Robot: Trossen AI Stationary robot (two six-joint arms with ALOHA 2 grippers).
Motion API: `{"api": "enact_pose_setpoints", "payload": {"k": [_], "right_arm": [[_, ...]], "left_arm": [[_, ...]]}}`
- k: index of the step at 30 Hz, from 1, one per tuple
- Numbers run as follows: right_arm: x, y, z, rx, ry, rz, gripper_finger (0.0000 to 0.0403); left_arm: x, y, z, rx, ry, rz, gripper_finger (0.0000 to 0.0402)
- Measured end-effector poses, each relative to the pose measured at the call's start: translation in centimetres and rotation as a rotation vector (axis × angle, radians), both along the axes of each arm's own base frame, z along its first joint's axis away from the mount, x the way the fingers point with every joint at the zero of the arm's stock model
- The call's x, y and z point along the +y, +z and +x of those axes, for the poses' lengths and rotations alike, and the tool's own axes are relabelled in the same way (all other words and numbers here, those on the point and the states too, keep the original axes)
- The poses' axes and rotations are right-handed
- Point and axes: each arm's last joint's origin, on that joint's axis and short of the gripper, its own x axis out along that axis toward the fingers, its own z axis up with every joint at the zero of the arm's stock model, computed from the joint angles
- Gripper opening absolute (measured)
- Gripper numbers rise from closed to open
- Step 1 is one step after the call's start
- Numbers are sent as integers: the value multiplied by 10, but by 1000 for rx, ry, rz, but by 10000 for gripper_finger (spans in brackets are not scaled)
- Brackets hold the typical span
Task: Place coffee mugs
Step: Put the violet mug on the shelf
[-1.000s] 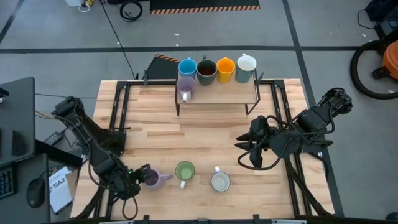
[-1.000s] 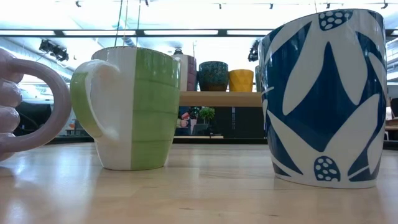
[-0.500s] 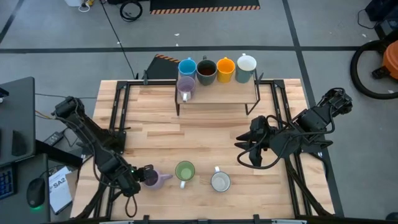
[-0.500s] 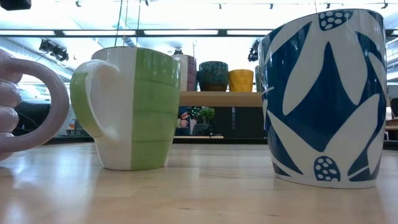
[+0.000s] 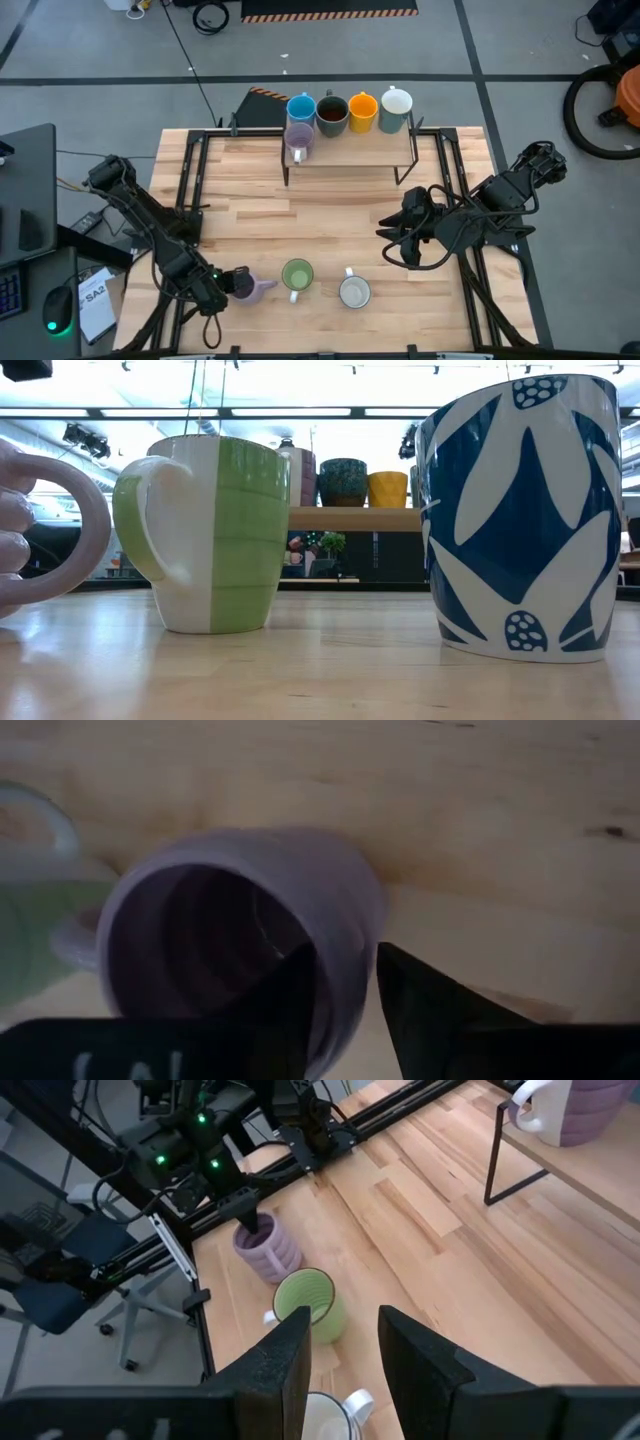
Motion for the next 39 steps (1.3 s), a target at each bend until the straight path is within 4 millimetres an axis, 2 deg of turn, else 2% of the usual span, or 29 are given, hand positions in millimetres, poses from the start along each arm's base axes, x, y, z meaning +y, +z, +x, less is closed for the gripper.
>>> {"api": "enact_pose_setpoints", "payload": {"k": [11,18,29,39], "right_arm": [[0,0,0,-6,2,4,125],[-1,0,1,-5,-5,4,125],[-11,-1,8,29,9,54,125],[-12,-2,8,53,57,10,125]], "left_arm": [[0,0,1,76,179,-102,49],[8,4,11,159,464,-214,42],[58,8,52,177,935,-343,42],[104,36,86,39,1189,-458,42]]}}
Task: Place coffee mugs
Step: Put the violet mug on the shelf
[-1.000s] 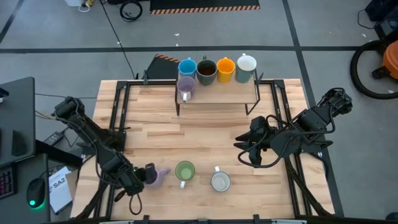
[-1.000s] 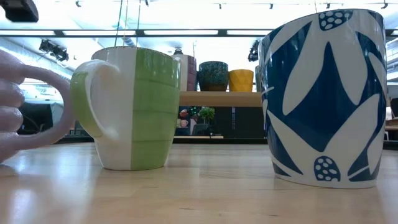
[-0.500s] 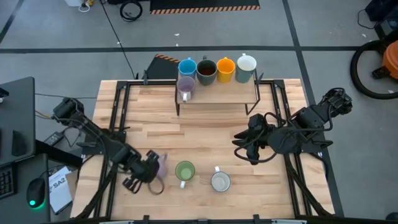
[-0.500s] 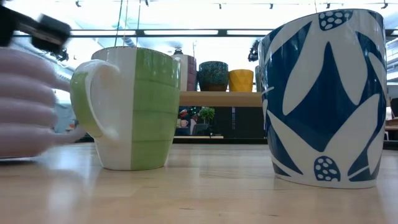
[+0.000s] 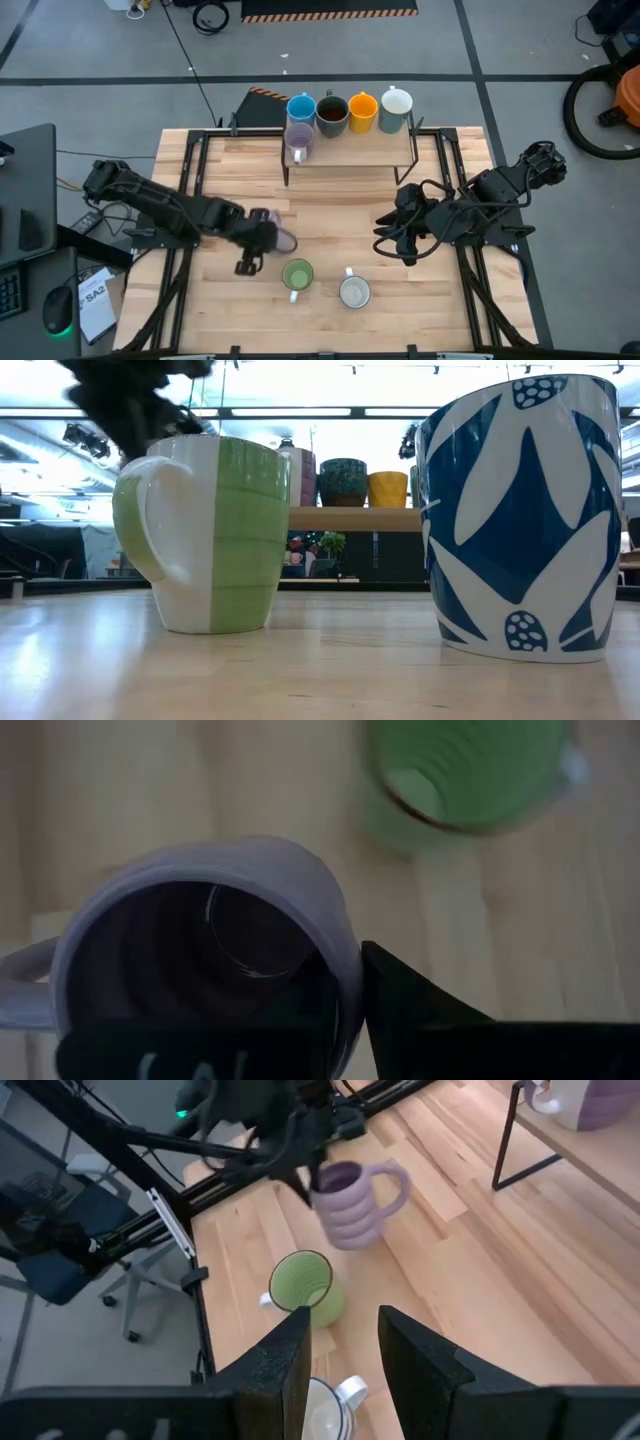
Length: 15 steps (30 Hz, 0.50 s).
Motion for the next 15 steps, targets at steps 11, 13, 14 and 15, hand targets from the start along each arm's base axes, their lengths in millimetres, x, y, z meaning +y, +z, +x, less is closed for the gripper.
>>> {"api": "enact_pose_setpoints", "payload": {"k": [11,13,14,15], "right_arm": [[-7,0,4,17,40,-33,125],[-9,0,5,21,47,-38,125],[-10,0,6,23,51,-40,125],[-11,0,6,24,53,-42,125]], "left_arm": [[34,2,10,-5,248,-134,42],[33,2,11,-9,222,-128,42],[33,2,11,-15,201,-123,42],[32,2,12,-25,166,-108,42]]}}
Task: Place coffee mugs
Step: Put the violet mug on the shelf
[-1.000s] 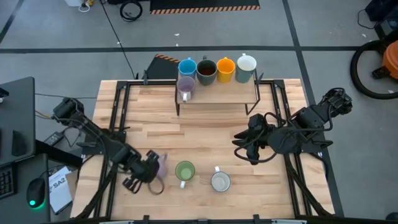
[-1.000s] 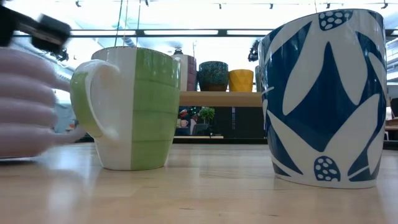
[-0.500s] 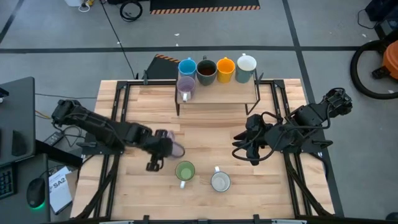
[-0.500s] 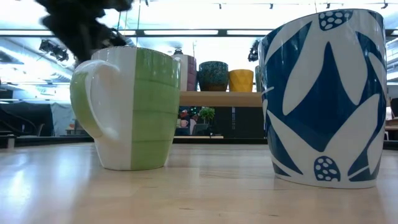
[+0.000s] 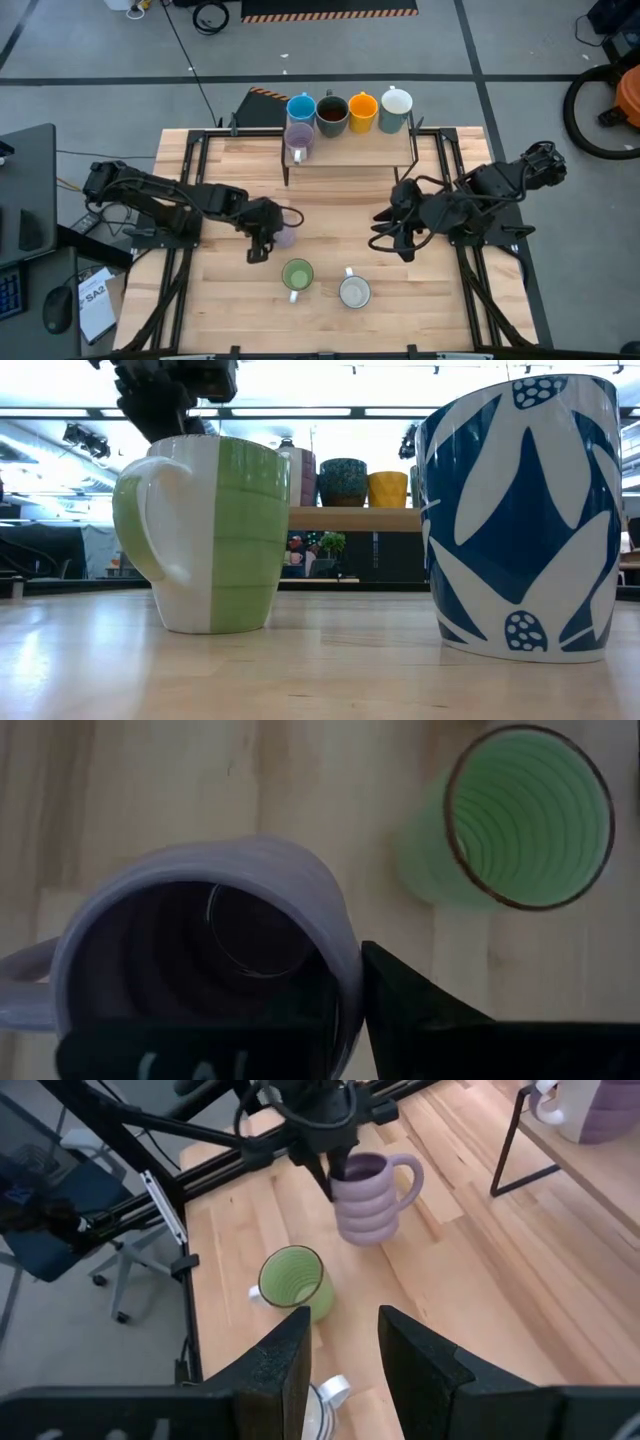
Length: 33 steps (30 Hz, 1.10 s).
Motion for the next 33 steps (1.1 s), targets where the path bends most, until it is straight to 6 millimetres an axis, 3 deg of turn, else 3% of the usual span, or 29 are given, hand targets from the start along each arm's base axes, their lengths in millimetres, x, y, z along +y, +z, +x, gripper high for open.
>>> {"api": "enact_pose_setpoints", "payload": {"k": [16,24,33], "right_arm": [[0,3,4,-35,30,22,125],[1,8,7,-88,28,50,125],[2,10,8,-113,20,60,125]], "left_arm": [[-16,-8,-18,47,-934,436,51],[-15,-30,-27,92,-1125,511,53],[-11,-40,-32,137,-1125,510,54]]}}
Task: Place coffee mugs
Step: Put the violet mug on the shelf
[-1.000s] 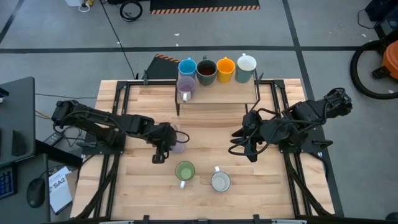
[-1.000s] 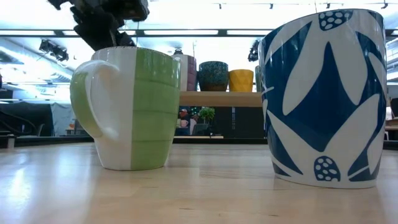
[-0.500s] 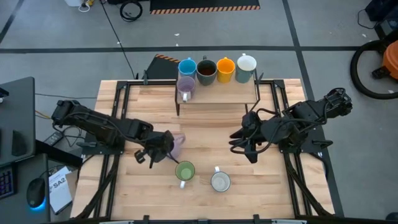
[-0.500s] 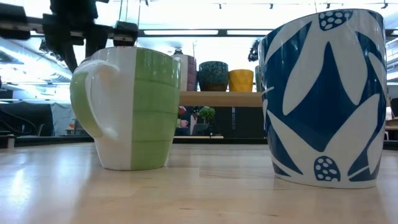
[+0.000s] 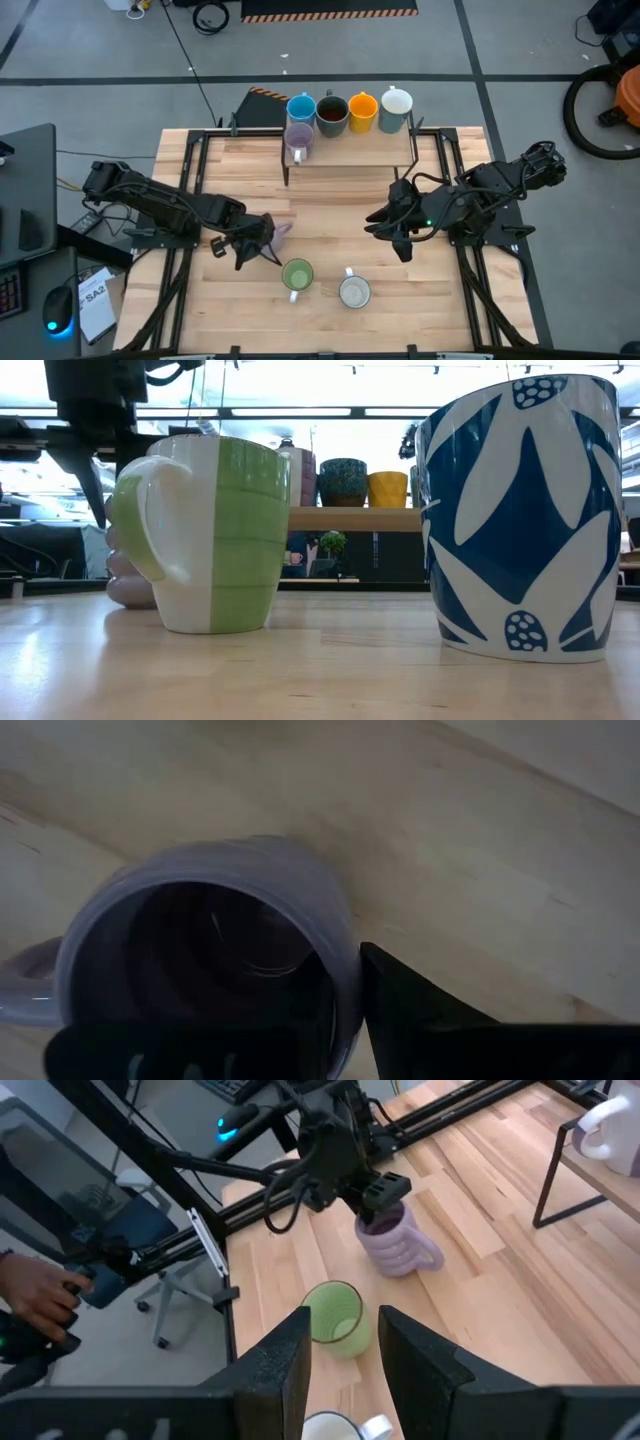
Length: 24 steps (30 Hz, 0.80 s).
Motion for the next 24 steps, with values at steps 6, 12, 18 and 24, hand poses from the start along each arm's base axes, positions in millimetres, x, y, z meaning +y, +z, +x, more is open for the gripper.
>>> {"api": "enact_pose_setpoints", "payload": {"k": [6,12,18,24], "right_arm": [[0,0,0,-4,1,1,125],[0,0,0,-4,0,1,125],[0,0,0,-3,0,1,125],[0,0,0,-3,6,-12,125]], "left_arm": [[0,0,0,0,44,-1,60],[0,0,0,1,70,-3,83],[-1,3,1,-6,169,-23,123],[-3,24,8,-26,372,-126,156]]}}
